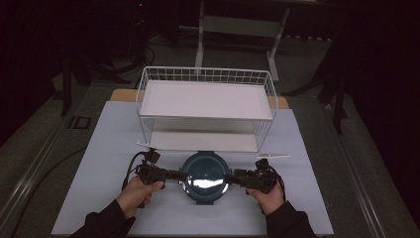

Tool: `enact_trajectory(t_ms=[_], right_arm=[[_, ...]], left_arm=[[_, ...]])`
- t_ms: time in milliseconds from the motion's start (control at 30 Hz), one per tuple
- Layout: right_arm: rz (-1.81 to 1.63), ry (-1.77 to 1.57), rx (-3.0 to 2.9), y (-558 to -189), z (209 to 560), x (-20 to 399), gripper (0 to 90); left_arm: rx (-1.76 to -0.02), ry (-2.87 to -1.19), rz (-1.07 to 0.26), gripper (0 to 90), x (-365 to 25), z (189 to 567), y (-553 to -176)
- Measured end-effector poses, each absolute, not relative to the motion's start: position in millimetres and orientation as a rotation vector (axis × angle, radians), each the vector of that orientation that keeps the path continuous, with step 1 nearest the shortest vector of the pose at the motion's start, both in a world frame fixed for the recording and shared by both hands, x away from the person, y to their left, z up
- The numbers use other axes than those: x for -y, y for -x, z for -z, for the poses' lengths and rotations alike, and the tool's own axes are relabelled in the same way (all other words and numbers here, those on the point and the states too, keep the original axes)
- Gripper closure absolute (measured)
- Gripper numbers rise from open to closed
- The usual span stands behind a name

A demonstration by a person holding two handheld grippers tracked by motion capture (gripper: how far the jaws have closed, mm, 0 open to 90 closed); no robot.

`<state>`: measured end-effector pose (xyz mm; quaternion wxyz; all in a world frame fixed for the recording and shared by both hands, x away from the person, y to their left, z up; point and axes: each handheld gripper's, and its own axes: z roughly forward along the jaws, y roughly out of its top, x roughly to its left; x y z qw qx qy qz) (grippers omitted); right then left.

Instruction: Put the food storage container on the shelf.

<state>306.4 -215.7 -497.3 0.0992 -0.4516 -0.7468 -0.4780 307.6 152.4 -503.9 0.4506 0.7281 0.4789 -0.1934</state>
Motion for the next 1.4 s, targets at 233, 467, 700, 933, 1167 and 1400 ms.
enact_trajectory(t_ms=[233, 467, 700, 933, 1167, 1400], right_arm=[[1.379, 1.310, 2.141, -307.0, 501.4, 216.3, 49.9], [1.366, 1.279, 2.136, -304.9, 502.3, 213.7, 53.4], [1.375, 1.301, 2.115, -302.3, 503.0, 213.1, 54.1], [1.376, 1.326, 2.080, -299.5, 502.8, 212.9, 55.2], [1.383, 1.335, 2.097, -295.2, 500.4, 212.3, 55.4], [1.438, 1.317, 2.121, -299.1, 488.1, 213.0, 55.4]], left_arm=[[-1.160, -1.811, 0.450, 57.5, -151.8, 501.5, -300.0], [-1.152, -1.810, 0.437, 57.8, -152.0, 501.7, -296.8], [-1.151, -1.827, 0.378, 56.5, -149.6, 500.0, -291.1], [-1.161, -1.815, 0.358, 56.7, -148.7, 499.1, -286.5], [-1.162, -1.804, 0.339, 56.7, -148.1, 497.2, -284.0], [-1.137, -1.783, 0.290, 56.6, -147.5, 484.7, -287.4]])
